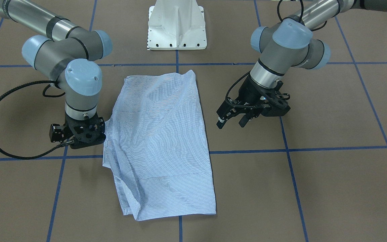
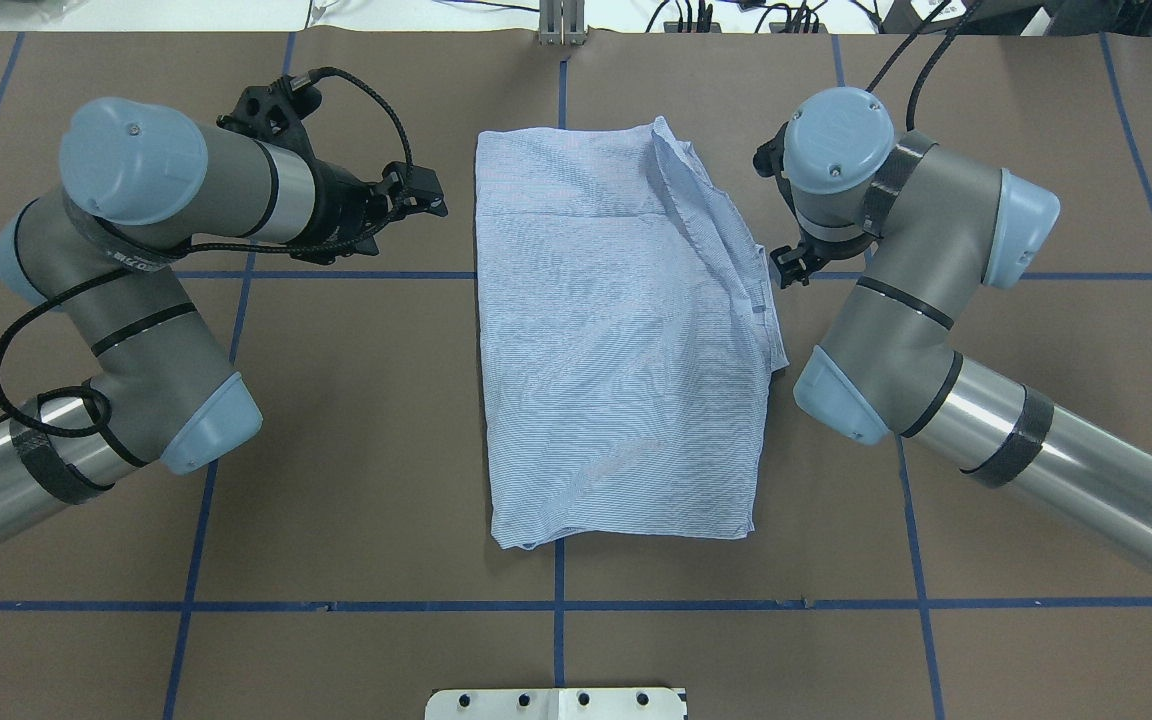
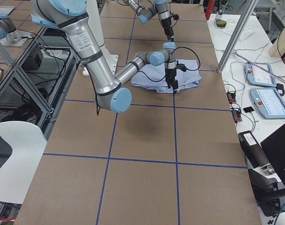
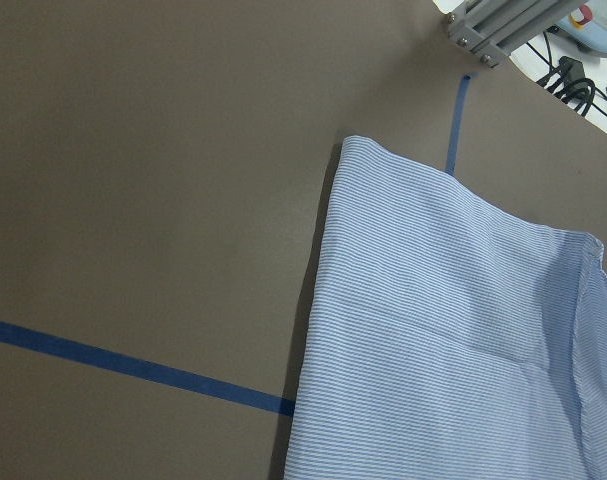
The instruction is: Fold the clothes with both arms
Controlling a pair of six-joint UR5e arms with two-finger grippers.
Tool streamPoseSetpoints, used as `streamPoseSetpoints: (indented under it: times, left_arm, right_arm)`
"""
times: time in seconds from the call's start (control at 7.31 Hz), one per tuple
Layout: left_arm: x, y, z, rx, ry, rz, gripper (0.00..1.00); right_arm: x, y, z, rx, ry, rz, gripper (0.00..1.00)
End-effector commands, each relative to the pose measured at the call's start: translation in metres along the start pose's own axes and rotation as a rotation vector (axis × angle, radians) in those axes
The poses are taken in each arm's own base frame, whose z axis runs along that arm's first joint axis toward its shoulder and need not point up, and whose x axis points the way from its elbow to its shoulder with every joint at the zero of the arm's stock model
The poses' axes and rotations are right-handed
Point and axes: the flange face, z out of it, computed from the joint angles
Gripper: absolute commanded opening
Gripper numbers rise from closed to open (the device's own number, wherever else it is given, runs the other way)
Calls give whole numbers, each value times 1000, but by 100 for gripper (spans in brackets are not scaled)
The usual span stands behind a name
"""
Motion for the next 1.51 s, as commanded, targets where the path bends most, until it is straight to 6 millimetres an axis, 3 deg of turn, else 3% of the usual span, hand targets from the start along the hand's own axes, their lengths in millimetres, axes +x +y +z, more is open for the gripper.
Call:
streamPoseSetpoints:
  times: [0.0, 0.27, 0.41, 0.55, 0.82, 1.37]
  left_arm:
    - [2, 1, -2, 1, 4, 1, 99]
    - [0, 1, -2, 3, 2, 2, 99]
    - [1, 0, -3, 7, 4, 2, 99]
    - [1, 0, -3, 7, 2, 2, 99]
    - [0, 0, -2, 7, 2, 2, 99]
    - [1, 0, -2, 9, 2, 2, 99]
  right_arm:
    - [-8, -20, -2, 88, -74, -3, 100]
    - [-40, -72, 17, 158, -131, 20, 100]
    - [-50, -82, 8, 168, -168, 18, 100]
    - [-52, -83, 6, 172, -173, 16, 100]
    - [-68, -106, -1, 174, -172, 18, 100]
    - [-62, -116, 28, 206, -141, 33, 100]
